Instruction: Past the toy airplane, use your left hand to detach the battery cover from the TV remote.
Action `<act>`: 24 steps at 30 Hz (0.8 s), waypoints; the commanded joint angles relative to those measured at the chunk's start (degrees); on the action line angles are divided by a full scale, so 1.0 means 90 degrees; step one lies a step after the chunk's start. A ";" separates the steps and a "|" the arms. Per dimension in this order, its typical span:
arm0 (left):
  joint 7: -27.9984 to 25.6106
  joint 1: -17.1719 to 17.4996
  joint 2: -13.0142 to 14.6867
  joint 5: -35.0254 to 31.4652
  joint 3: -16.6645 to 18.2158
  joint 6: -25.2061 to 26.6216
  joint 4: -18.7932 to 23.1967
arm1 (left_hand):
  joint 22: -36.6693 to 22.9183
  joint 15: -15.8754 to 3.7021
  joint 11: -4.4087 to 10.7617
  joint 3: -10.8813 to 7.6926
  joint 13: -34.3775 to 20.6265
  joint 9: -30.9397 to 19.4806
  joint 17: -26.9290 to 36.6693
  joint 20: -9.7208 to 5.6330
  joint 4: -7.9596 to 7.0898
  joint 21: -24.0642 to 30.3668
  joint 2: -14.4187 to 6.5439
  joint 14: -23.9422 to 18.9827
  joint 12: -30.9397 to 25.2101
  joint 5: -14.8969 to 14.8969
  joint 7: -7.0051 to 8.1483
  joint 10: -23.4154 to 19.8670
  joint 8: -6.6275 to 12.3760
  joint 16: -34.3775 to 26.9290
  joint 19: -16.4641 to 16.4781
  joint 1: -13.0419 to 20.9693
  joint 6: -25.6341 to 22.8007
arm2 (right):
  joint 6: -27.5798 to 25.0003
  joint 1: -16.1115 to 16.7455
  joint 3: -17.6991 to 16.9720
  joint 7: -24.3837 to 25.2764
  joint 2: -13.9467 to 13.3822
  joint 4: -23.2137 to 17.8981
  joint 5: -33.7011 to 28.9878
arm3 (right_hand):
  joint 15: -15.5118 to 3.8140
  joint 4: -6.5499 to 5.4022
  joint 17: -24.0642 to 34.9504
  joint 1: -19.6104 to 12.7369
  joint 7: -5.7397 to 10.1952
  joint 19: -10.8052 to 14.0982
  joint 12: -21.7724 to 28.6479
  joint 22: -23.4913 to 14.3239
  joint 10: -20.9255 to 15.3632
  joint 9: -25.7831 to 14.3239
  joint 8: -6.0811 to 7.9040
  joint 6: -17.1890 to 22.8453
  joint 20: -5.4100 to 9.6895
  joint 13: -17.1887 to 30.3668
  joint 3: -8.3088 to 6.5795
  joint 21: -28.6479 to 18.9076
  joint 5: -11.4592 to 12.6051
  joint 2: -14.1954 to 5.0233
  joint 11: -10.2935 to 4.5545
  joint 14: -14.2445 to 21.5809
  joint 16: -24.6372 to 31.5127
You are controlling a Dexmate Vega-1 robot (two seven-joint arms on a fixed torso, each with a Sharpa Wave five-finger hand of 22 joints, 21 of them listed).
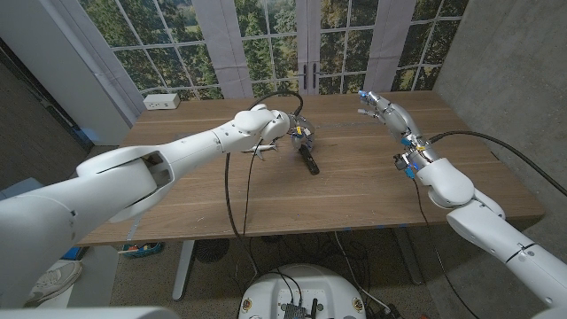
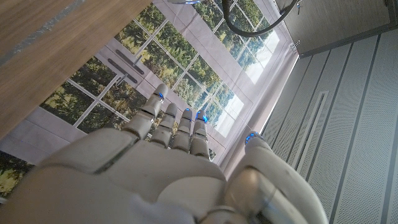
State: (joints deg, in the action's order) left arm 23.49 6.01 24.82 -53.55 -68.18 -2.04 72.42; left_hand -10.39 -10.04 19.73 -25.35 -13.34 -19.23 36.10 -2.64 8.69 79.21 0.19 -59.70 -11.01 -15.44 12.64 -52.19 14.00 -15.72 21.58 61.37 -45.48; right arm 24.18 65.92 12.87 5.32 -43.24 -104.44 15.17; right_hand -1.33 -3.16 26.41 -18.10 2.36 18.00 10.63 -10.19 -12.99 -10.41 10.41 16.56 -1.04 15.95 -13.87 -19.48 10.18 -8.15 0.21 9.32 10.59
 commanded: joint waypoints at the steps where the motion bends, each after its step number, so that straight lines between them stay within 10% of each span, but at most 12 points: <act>1: 0.0196 -0.0141 -0.0106 -0.0189 -0.0138 -0.0084 -0.0203 | -0.0003 -0.0387 -0.0877 0.0160 -0.2146 0.0100 -0.0129 -0.0373 -0.0056 -0.0086 0.0064 0.0188 0.0057 0.0240 -0.1273 -0.0776 -0.0159 0.0140 -0.0047 -0.0431 -0.0635 | -0.0095 -0.0051 0.0051 0.0084 0.0039 -0.0023 -0.0072 | 0.0060 0.0006 -0.0010 0.0009 0.0039 0.0032 0.0025 -0.0016 -0.0020 -0.0006 0.0034 0.0000 -0.0022 0.0004 -0.0035 0.0009 0.0011 -0.0028 -0.0004 0.0029 0.0025; 13: 0.0328 -0.0205 -0.0050 -0.0505 -0.0196 0.0123 -0.0018 | -0.0028 -0.0281 -0.1058 0.0361 -0.1120 0.0741 -0.1095 -0.0272 -0.0046 -0.0448 0.0444 0.1906 0.0151 0.0585 -0.1046 0.1519 -0.0417 0.0583 -0.0446 -0.1560 0.1073 | -0.0250 -0.0144 0.0101 0.0128 0.0024 -0.0069 -0.0156 | 0.0052 0.0015 -0.0075 0.0041 0.0045 0.0047 0.0031 -0.0018 -0.0025 -0.0006 0.0039 0.0004 -0.0023 -0.0048 -0.0056 0.0027 0.0010 -0.0023 -0.0012 0.0025 0.0030; 24: 0.0366 -0.0077 0.0093 -0.0137 0.0212 0.0273 0.0203 | 0.0038 0.0585 -0.1883 0.0831 -0.0450 0.0895 -0.1854 0.0301 -0.0309 -0.1392 0.0576 0.4299 0.0122 0.0568 -0.1457 0.4005 -0.0407 0.0567 -0.1852 -0.3042 0.3691 | -0.0358 -0.0246 0.0191 0.0141 0.0043 -0.0062 -0.0190 | 0.0059 0.0017 -0.0117 0.0068 0.0039 0.0046 0.0035 -0.0019 -0.0029 -0.0005 0.0040 0.0003 -0.0035 -0.0082 -0.0069 0.0044 0.0009 -0.0020 -0.0004 0.0027 0.0035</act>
State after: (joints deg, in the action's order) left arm 26.67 4.48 24.59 -57.05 -69.27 -0.96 72.53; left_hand -10.12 -2.68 4.32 -18.48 -18.28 -11.20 20.45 -0.60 6.73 68.52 6.12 -24.29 -9.71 -10.19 0.32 -20.25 10.14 -10.37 6.78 37.00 -15.89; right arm 22.03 64.56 13.87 6.37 -42.97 -104.95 13.85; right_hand -1.33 -2.84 25.28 -17.87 2.36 18.20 10.63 -10.27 -12.99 -10.41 10.41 16.56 -1.24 15.15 -14.18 -19.25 10.18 -8.39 0.20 9.32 10.59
